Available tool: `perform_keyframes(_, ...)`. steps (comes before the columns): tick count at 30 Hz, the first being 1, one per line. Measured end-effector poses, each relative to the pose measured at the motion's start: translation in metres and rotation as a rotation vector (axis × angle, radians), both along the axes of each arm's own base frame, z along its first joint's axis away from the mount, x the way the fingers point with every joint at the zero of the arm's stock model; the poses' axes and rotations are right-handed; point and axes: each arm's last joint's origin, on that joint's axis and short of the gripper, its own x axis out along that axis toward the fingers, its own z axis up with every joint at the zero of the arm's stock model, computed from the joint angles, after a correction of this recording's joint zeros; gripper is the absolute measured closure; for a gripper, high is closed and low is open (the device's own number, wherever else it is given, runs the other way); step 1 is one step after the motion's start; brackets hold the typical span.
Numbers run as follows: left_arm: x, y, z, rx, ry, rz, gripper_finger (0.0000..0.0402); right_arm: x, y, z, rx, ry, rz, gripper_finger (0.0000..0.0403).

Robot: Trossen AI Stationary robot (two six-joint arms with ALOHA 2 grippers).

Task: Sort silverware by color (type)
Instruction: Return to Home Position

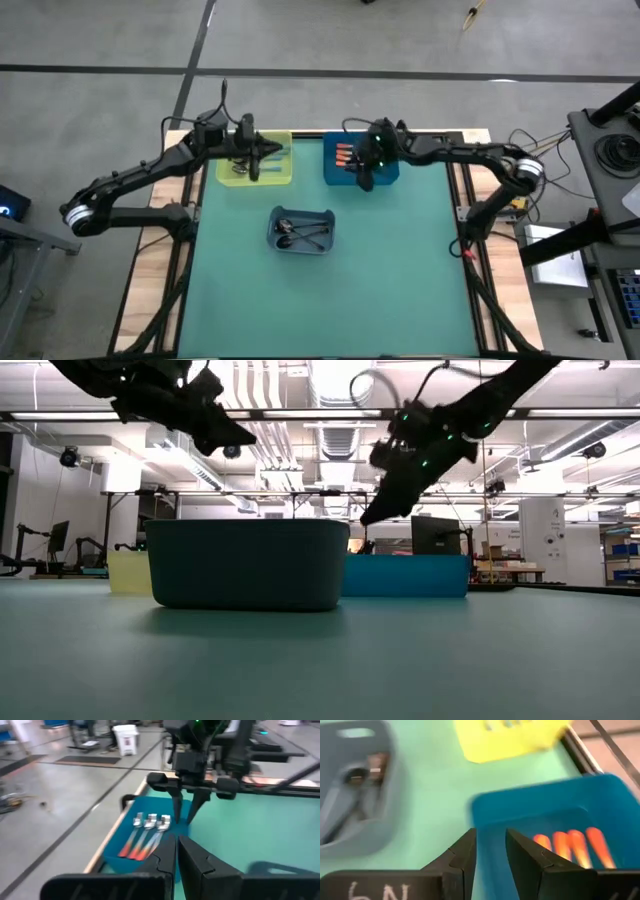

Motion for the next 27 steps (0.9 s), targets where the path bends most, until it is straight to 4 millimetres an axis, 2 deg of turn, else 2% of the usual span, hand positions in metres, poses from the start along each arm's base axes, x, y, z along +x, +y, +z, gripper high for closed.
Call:
perform_keyframes(6,-0.007,-0.036,-0.002,0.008,-0.014,-0.110,0.0402,-0.023,0.039,0.006,-0.053,-0.116,0.062,0.0307)
perform_keyframes(13,-0.046,-0.069,-0.016,0.041,-0.100,-0.140,0.0402,-0.070,0.065,0.001,-0.078,-0.256,0.058,0.0307)
perform_keyframes(19,-0.075,-0.087,-0.032,0.034,-0.225,-0.129,0.0402,-0.103,0.083,-0.001,-0.075,-0.341,0.039,0.0307)
perform_keyframes(27,-0.100,-0.102,-0.047,0.079,-0.313,-0.132,0.0402,-0.137,0.100,-0.004,-0.149,-0.432,0.054,0.0307)
